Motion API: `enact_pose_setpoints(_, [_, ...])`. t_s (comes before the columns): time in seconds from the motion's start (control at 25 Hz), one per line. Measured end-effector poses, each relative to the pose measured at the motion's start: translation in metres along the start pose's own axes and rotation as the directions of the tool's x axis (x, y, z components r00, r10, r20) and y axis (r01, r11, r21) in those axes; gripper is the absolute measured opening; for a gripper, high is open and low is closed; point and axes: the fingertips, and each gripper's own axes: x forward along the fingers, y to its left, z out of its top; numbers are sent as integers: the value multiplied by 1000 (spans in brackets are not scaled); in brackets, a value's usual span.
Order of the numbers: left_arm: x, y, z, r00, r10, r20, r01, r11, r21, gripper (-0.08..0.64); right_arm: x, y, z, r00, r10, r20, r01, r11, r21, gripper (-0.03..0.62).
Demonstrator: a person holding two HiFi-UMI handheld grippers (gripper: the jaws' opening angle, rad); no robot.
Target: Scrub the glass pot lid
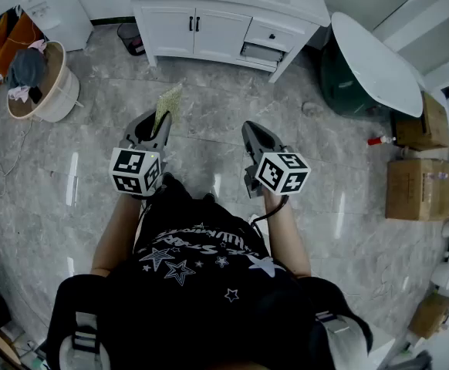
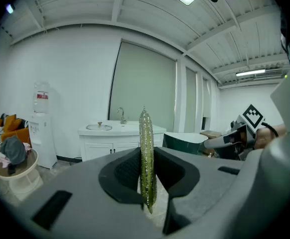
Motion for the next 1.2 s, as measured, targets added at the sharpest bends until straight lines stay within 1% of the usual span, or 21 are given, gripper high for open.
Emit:
enact_pose_setpoints(0.2, [6,2,-3,1000,-7,-6,6,999,-31,71,2,-6,-2,1000,-8,-10,8,1000,-10,8])
enact_pose_setpoints(0.4, [15,5,-5,1000,-16,-18,16,999,-41,71,8,-14,-2,1000,-21,-20,21,1000,-8,8])
enact_pose_setpoints(0.6, [22,18,-12,999,-20,-35,18,998,-68,71,23,-18,-1,999,-34,-28,34,999,-9,8])
enact_pose_setpoints(0.8, [31,52,-17,998,-24,-50,20,996,-91,71,51,-14,4,998,-60,-23,60,998,-21,8])
enact_pose_setpoints(0.96, [47,94,-11,998,-28,-63,22,994,-105,71,86,-7,24,995,-97,-15,97,995,-23,8])
enact_pose_setpoints(1.12, [64,127,2,996,-60,-60,53,992,-117,71,124,-3,51,992,-126,7,126,992,-22,8])
enact_pose_setpoints(1.2, [70,141,6,995,-80,-58,73,990,-117,71,142,1,56,991,-136,13,137,991,-11,9])
